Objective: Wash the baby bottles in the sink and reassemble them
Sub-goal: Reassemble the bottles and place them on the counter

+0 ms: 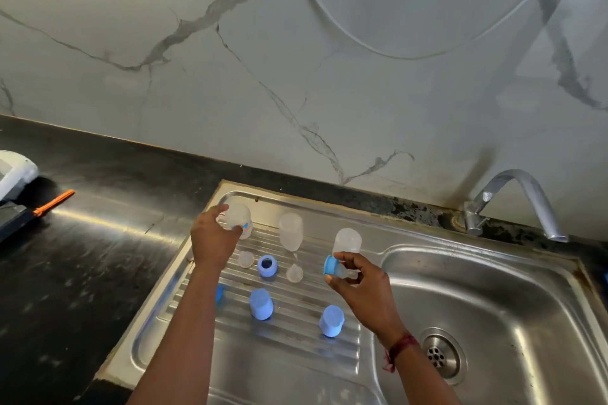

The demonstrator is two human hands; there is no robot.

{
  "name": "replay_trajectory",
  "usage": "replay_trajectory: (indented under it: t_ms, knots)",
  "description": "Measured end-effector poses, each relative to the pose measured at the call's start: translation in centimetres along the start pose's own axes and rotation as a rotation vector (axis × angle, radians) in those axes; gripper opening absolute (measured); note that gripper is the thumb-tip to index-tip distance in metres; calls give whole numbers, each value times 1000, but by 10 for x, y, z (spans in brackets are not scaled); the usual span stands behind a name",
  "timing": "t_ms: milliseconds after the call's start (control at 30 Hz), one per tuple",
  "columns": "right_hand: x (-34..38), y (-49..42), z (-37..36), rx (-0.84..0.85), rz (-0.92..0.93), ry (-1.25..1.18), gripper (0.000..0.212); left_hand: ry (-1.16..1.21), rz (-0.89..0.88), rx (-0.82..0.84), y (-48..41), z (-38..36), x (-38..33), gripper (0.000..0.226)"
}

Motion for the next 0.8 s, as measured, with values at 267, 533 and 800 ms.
replay_trajectory:
  t_ms: [267, 533, 800]
  knots:
    - [1, -8, -13, 22, 12, -1, 34, -319, -61, 195, -45, -20, -2, 78]
    - [3, -13, -11, 24, 41, -13, 35, -319, -84, 107, -40, -20, 0, 59]
    - [15, -15, -6, 66, 88, -193, 42, 111, -169, -20, 20, 16, -29, 50]
Point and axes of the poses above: each hand's wrist, its own y-axis away from the middle knuckle, its own z-axis out of the back of the hand, x = y × z, the point moved 1 cm from there along -y, towards the middle knuckle, and after that the axes turned 14 degrees about x, right-handed, at the moved point
